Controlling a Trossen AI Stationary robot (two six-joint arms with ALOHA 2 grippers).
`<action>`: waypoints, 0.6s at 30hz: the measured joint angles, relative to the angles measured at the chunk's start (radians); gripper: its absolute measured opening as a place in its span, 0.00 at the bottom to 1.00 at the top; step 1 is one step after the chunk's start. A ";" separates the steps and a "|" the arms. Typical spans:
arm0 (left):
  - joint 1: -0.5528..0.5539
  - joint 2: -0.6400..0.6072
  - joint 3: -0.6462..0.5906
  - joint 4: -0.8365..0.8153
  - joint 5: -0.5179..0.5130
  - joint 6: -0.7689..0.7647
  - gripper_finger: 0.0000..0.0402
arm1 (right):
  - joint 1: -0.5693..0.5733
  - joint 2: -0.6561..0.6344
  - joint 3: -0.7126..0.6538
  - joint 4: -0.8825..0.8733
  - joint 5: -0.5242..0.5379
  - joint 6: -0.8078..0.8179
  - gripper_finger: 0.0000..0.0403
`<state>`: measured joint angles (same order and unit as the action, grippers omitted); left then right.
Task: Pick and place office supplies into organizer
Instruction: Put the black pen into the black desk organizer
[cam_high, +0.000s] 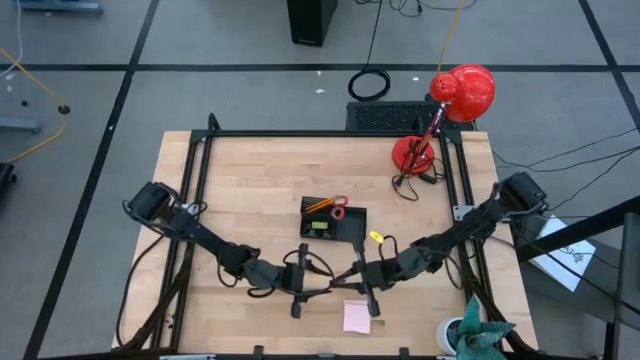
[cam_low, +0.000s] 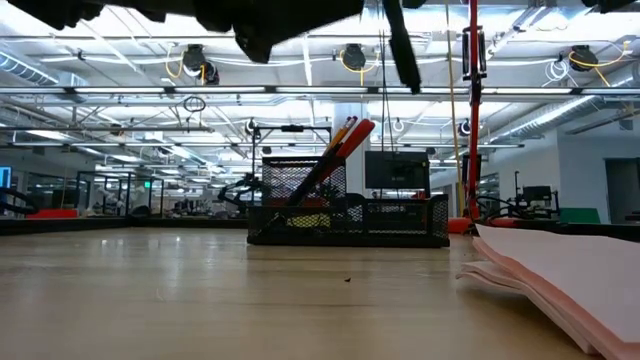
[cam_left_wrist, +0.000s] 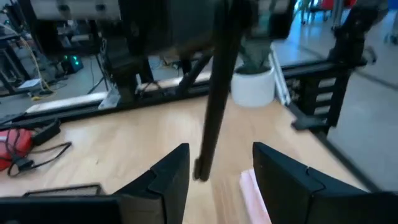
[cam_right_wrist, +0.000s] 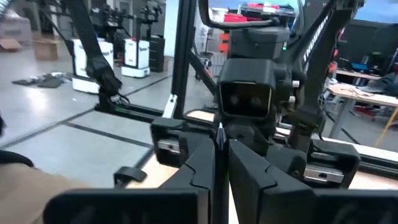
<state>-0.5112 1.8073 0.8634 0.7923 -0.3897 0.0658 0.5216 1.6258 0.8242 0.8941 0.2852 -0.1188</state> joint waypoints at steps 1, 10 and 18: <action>0.002 0.000 0.001 -0.009 0.000 0.005 0.45 | -0.002 0.011 0.000 0.021 0.000 -0.006 0.06; 0.040 0.000 0.011 0.018 0.050 -0.029 0.45 | -0.006 0.041 0.003 0.110 0.000 -0.062 0.06; 0.059 0.007 0.010 0.007 0.077 -0.067 0.45 | -0.012 0.041 0.003 0.126 -0.002 -0.078 0.06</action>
<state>-0.4520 1.8146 0.8734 0.7994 -0.3130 -0.0008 0.5098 1.6672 0.8276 1.0206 0.2829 -0.1963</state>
